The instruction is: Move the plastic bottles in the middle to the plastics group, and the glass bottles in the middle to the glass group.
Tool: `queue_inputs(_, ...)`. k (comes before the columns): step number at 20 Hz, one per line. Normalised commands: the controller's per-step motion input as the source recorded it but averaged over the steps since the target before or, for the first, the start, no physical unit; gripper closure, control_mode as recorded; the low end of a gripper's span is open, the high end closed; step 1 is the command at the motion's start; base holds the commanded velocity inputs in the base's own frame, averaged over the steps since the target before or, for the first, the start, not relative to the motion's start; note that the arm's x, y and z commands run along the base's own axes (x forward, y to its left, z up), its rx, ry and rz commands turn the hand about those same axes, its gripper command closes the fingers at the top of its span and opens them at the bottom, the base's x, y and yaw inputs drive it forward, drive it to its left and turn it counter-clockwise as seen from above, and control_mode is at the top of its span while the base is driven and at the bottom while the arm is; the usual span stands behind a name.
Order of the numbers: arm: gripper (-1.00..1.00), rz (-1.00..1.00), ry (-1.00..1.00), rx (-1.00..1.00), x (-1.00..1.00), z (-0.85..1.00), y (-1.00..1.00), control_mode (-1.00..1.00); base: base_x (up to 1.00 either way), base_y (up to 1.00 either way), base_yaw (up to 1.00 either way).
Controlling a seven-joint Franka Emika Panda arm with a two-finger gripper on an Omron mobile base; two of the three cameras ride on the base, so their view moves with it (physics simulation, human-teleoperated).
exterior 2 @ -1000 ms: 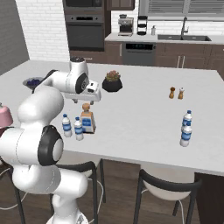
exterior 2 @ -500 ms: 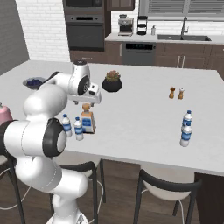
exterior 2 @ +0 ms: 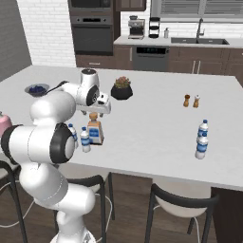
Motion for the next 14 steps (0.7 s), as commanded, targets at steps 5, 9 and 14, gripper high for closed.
queue_inputs(5, -1.00, 0.00, 0.04, 0.00, 0.37, -0.09, 0.01, -1.00, 0.00, 0.00, 0.00)
queue_inputs(9, -1.00, 0.00, 0.07, 0.00, 0.17, -0.05, 0.00, -1.00, 0.00, 0.00, 0.00)
queue_inputs(14, -1.00, 0.00, 0.04, 0.00, 0.00, -0.10, 0.00, -1.00, 0.00, 0.00, 0.00)
